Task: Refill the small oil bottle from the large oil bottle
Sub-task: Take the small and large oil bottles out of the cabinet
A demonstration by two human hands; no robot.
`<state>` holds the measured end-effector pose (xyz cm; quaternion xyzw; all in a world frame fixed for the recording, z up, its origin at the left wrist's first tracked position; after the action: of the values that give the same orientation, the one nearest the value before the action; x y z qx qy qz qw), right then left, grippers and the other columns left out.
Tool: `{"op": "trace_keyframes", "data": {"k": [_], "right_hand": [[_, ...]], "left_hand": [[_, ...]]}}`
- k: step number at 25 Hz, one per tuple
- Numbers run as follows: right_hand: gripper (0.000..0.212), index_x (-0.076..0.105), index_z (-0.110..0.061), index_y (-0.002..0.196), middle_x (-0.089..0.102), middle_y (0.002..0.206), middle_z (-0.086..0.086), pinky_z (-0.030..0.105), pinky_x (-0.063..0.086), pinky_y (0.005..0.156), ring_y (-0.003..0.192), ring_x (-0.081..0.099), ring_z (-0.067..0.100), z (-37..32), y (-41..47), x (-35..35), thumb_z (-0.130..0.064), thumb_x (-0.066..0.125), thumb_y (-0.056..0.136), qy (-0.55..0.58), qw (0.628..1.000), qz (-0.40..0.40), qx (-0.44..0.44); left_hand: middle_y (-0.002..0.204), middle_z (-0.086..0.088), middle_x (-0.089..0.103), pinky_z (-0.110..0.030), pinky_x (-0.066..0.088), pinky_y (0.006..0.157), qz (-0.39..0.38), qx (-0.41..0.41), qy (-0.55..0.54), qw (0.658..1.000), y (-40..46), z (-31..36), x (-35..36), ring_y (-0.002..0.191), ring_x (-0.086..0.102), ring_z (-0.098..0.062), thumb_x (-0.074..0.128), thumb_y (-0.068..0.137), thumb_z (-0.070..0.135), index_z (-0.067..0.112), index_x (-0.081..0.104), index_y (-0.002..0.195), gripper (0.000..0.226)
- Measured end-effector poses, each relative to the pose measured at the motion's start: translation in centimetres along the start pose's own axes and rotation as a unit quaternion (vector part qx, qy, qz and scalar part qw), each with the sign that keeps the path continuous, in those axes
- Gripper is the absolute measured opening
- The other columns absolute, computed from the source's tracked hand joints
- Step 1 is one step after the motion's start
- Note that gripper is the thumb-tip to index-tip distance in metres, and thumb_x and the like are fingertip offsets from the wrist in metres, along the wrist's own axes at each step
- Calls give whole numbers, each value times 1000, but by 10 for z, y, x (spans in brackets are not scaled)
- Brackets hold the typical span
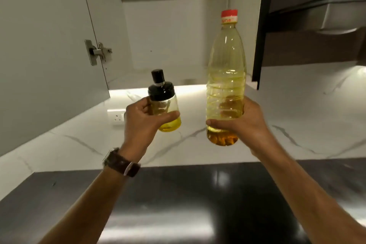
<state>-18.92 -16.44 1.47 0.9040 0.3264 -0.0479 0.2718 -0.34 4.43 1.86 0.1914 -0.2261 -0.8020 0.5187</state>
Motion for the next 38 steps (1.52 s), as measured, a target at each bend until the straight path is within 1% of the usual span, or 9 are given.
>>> {"op": "trace_keyframes", "data": {"k": [5, 8, 11, 14, 17, 21, 32, 36, 38], "right_hand": [[84, 60, -34, 116, 73, 106, -12, 36, 63, 84, 96, 72, 7, 111, -84, 24, -55, 97, 43, -27, 995, -21, 95], [82, 57, -33, 117, 70, 107, -13, 30, 60, 86, 99, 69, 6, 170, -129, 45, -47, 101, 49, -40, 989, -34, 138], [87, 56, -33, 121, 68, 112, -11, 33, 61, 89, 105, 67, 10, 232, -174, 64, -51, 100, 48, -51, 979, -40, 193], [92, 58, -33, 118, 71, 110, -10, 40, 61, 92, 103, 69, 10, 287, -213, 80, -62, 94, 38, -56, 968, -38, 240], [91, 61, -30, 117, 73, 107, -9, 41, 61, 93, 101, 71, 9, 325, -242, 91, -55, 96, 37, -58, 958, -46, 278], [86, 59, -29, 121, 73, 110, -11, 39, 58, 98, 106, 69, 7, 354, -263, 102, -36, 103, 47, -75, 949, -86, 293], [100, 54, -32, 127, 69, 117, -12, 31, 54, 102, 113, 65, 7, 386, -269, 109, -46, 102, 41, -80, 942, -106, 309], [109, 48, -36, 131, 66, 123, -14, 38, 53, 107, 118, 62, 7, 377, -264, 109, -49, 103, 37, -58, 943, -115, 307], [116, 43, -38, 136, 62, 129, -14, 39, 51, 109, 123, 60, 8, 361, -264, 106, -52, 103, 38, -40, 946, -120, 297]], "left_hand": [[93, -4, 80, -43, 62, 81, -35, -110, -11, 993, -101, -111, 2, 88, 75, -19, 98, 49, 33, 22, 81, 98, 53], [96, -9, 80, -47, 61, 78, -65, -156, -13, 985, -162, -178, 6, 85, 72, -20, 98, 53, 23, 21, 80, 104, 53], [95, -4, 79, -54, 58, 80, -64, -205, 38, 976, -218, -237, 5, 85, 67, -20, 97, 53, 33, 30, 79, 105, 55], [90, 8, 78, -43, 58, 77, -47, -253, 85, 962, -261, -275, 3, 80, 68, -13, 98, 50, 34, 43, 78, 101, 56], [91, 15, 79, -26, 59, 77, -64, -278, 104, 953, -292, -298, 11, 84, 74, -9, 101, 56, 15, 35, 78, 107, 59], [98, 15, 79, -30, 60, 90, -67, -322, 132, 935, -321, -330, 14, 93, 73, 0, 101, 57, 15, 26, 78, 115, 64], [107, 16, 77, -41, 58, 99, -93, -339, 158, 923, -338, -369, 15, 105, 70, -6, 101, 58, 21, 40, 73, 114, 66], [105, 21, 75, -44, 58, 95, -120, -336, 171, 918, -332, -371, 17, 102, 69, -3, 97, 52, 43, 47, 68, 110, 65], [114, 20, 72, -44, 55, 101, -141, -333, 180, 915, -332, -368, 16, 110, 66, -5, 95, 45, 51, 46, 64, 119, 80]]}}
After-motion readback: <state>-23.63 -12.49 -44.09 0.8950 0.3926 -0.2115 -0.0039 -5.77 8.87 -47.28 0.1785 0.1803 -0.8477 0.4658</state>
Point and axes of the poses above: each hand's wrist, its own y-axis towards the middle knuckle, its own x-axis out of the palm, z = x × y, the point moved 8 cm from there along y, towards the middle knuckle
